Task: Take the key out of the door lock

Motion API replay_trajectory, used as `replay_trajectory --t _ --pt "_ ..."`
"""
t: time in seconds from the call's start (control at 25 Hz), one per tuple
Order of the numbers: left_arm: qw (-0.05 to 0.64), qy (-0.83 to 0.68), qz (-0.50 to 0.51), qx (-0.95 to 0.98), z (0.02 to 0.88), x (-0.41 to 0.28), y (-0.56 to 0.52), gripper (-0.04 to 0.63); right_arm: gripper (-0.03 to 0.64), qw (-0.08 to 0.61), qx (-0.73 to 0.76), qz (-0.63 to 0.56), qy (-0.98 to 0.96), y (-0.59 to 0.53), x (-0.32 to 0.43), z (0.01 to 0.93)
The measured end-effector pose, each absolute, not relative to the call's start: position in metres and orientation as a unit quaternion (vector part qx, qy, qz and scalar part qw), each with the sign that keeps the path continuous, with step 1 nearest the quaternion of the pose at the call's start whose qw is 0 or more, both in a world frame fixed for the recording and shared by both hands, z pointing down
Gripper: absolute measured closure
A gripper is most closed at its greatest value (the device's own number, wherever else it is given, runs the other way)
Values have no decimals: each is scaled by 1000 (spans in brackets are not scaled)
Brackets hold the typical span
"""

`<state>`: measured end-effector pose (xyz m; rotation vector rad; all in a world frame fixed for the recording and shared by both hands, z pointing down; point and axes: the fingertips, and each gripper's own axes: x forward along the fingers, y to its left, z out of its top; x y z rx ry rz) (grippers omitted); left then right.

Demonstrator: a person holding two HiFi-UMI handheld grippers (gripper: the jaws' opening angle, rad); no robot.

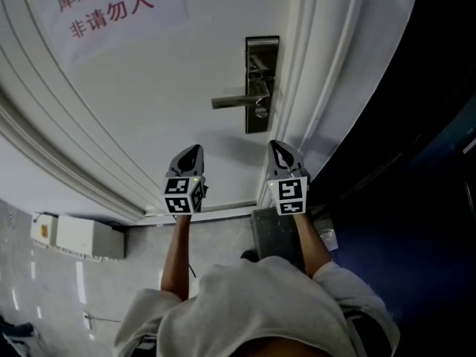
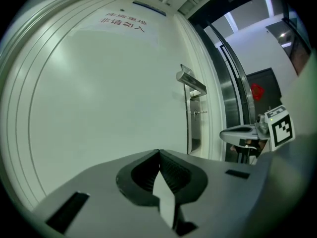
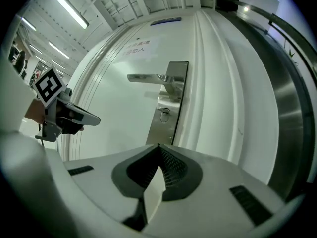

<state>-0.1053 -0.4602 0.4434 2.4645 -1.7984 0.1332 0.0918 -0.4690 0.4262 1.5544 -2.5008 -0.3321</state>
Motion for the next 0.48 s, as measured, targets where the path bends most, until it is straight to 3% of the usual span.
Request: replay_trajectory --t 0.48 --pt "57 -597 57 798 459 -111 -471 577 594 105 512 -93 -848 -487 87 451"
